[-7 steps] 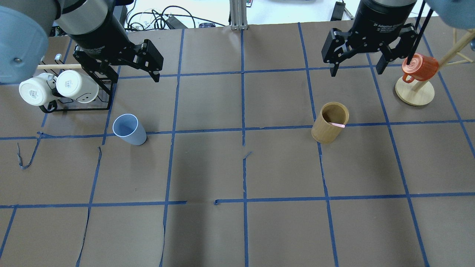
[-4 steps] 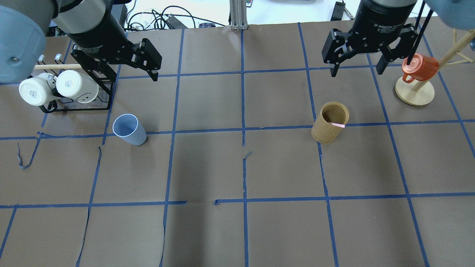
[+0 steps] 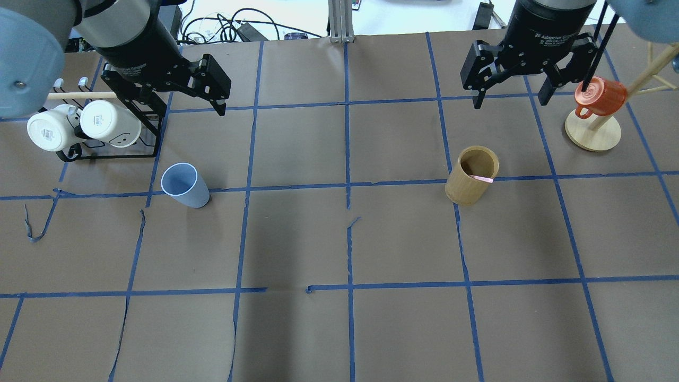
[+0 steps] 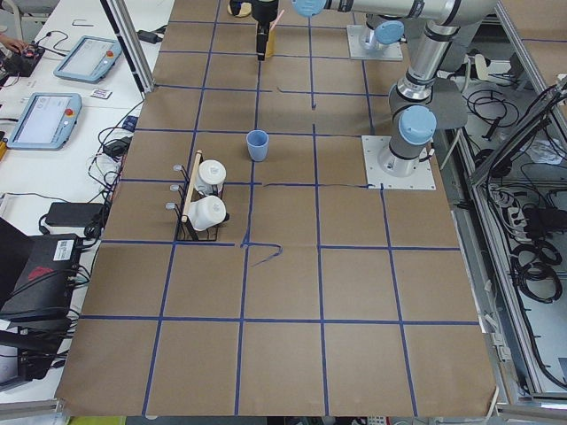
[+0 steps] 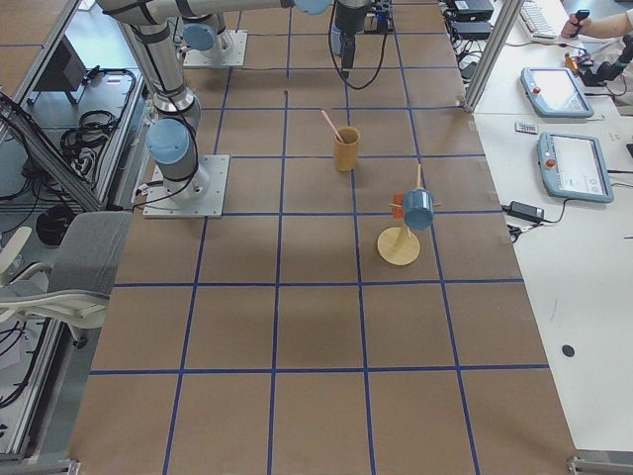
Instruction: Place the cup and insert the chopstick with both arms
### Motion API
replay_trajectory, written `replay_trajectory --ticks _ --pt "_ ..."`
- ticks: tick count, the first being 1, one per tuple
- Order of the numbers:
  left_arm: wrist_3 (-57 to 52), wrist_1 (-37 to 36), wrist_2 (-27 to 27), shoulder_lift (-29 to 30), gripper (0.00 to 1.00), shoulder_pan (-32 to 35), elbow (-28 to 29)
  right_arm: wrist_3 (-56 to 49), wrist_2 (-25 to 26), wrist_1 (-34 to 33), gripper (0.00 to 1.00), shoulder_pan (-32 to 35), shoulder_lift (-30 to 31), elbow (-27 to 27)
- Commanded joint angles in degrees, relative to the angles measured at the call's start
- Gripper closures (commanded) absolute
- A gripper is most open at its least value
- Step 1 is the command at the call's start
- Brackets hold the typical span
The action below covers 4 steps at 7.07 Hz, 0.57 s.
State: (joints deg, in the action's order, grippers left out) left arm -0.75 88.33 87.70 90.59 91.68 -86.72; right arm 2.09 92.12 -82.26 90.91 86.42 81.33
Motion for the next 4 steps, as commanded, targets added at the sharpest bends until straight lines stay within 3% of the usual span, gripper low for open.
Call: replay_trajectory --ticks 1,4 --pt "0.0 0.0 -0.1 0.0 0.0 0.0 0.0 0.4 -0.2 -0.4 0.0 -0.2 0.1 -0.1" --pt "0.2 -0.2 -0.2 0.0 0.0 0.2 -0.1 0.1 -0.5 -0.9 0.0 -0.1 0.2 -0.1"
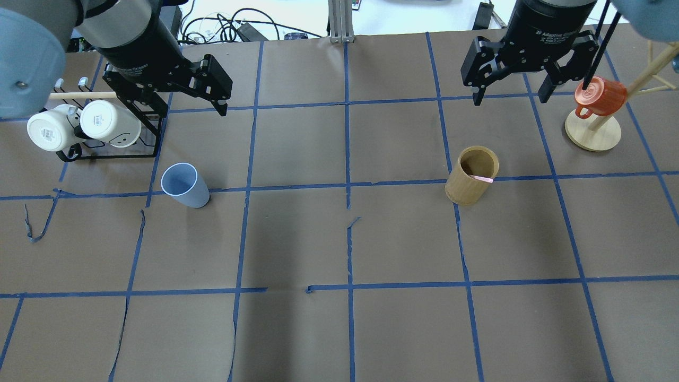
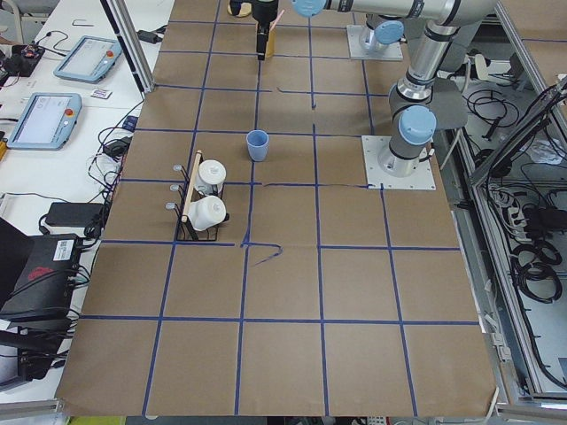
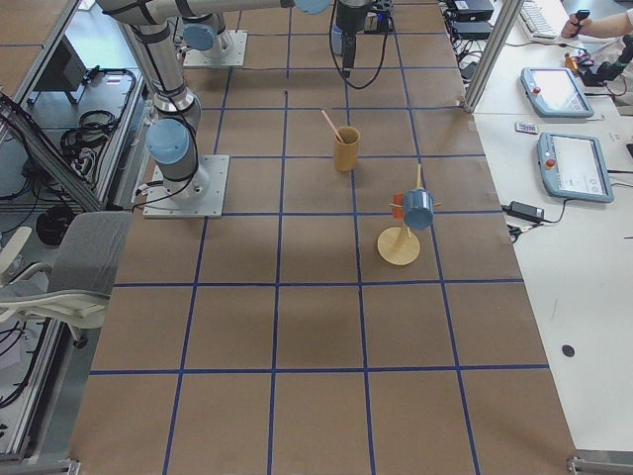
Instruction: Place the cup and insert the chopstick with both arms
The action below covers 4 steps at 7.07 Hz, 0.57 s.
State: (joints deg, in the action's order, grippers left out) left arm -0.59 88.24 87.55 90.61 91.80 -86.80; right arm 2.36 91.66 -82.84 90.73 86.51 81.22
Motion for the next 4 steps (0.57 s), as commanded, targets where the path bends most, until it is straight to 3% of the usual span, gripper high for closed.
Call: replay_trajectory --ticks 1,4 --pt "0.2 -0.1 0.0 0.0 0.0 0.2 0.0 -0.3 0.0 -0.2 0.0 0.1 0.2 0.0" --pt "0.2 -0.1 0.0 0.0 0.0 0.1 -0.2 -0.3 -2.1 -0.4 0.0 0.2 0.2 0.0"
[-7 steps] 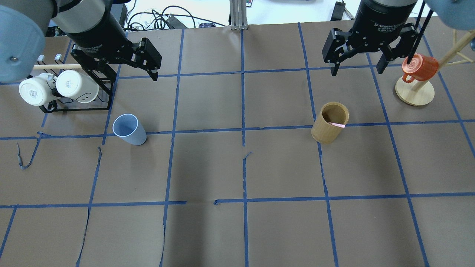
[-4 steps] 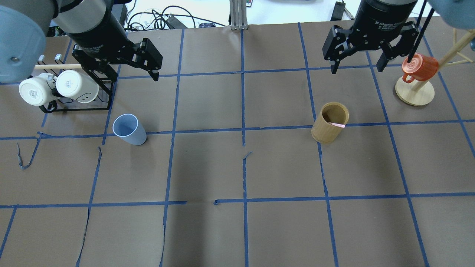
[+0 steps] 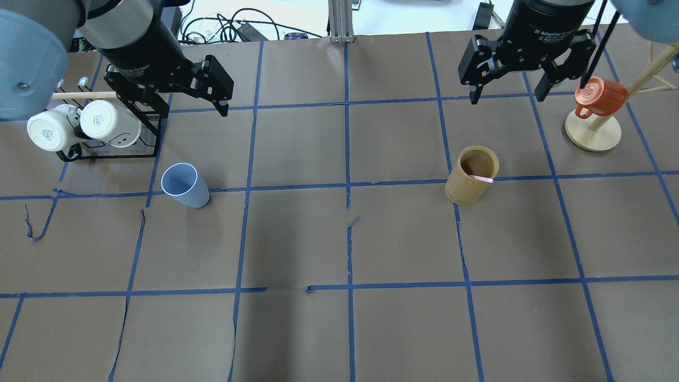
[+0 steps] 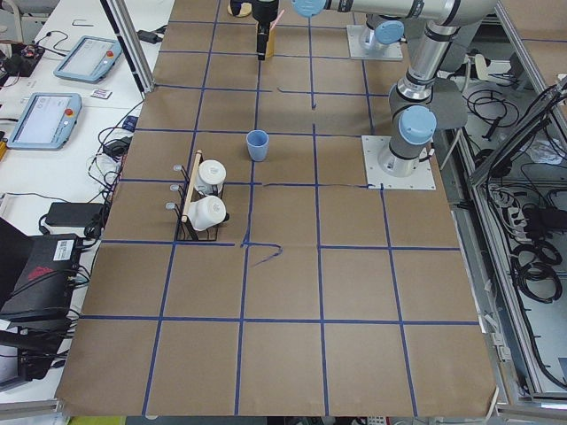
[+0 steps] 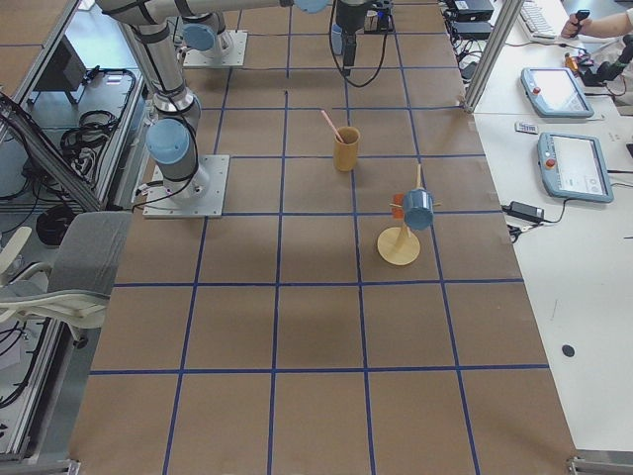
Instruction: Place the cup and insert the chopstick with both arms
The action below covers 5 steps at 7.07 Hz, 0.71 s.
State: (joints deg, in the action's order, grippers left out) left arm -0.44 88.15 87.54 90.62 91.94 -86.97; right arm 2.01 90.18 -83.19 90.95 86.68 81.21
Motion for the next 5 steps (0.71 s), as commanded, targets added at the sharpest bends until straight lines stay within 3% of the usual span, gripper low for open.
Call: replay_trajectory --ticks 1,5 --pt "0.0 0.0 0.1 0.0 0.0 -0.1 0.0 -0.1 -0.6 0.0 0.0 0.1 0.0 0.0" --pt "-0.1 0.0 0.5 0.1 0.0 0.1 -0.1 0.0 -0.7 -0.2 0.0 0.1 0.1 0.0"
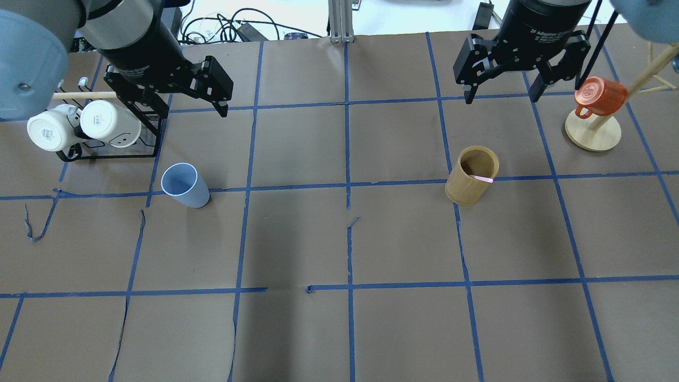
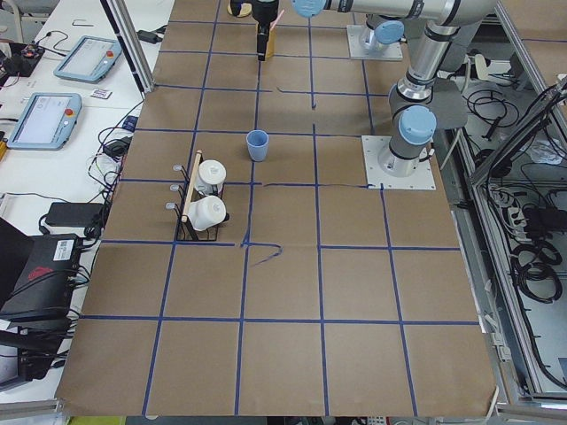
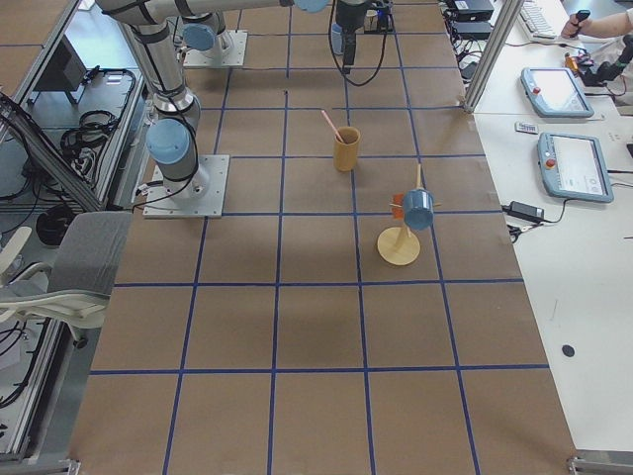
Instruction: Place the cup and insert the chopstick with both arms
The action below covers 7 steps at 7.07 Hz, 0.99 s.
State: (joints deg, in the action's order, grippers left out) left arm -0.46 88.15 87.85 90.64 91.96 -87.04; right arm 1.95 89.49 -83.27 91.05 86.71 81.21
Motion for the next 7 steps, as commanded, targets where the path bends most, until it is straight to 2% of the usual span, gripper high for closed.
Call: replay_trajectory --ticks 1,4,5,6,7 --pt "-0.4 0.0 0.2 0.2 0.0 0.1 -0.1 0.1 0.0 -0.1 0.0 0.0 -0.1 0.0" --pt "-0.8 0.8 0.7 1.6 0.0 -0.5 -0.6 0.0 0.0 -0.2 0.0 0.0 -0.1 0.0" --pt "-1.3 -0.2 0.5 3.4 0.0 -2.4 -3.3 0.0 0.0 -0.2 0.0 0.0 -0.1 0.0" --pt "-2.7 -6.4 0.9 5.6 0.03 -4.0 -8.2 0.0 0.0 -0.2 0.0 0.0 0.0 -0.1" --pt "-4.2 -14.2 5.8 7.4 0.03 -4.8 -14.5 0.1 -0.1 -1.4 0.0 0.1 0.0 -0.1"
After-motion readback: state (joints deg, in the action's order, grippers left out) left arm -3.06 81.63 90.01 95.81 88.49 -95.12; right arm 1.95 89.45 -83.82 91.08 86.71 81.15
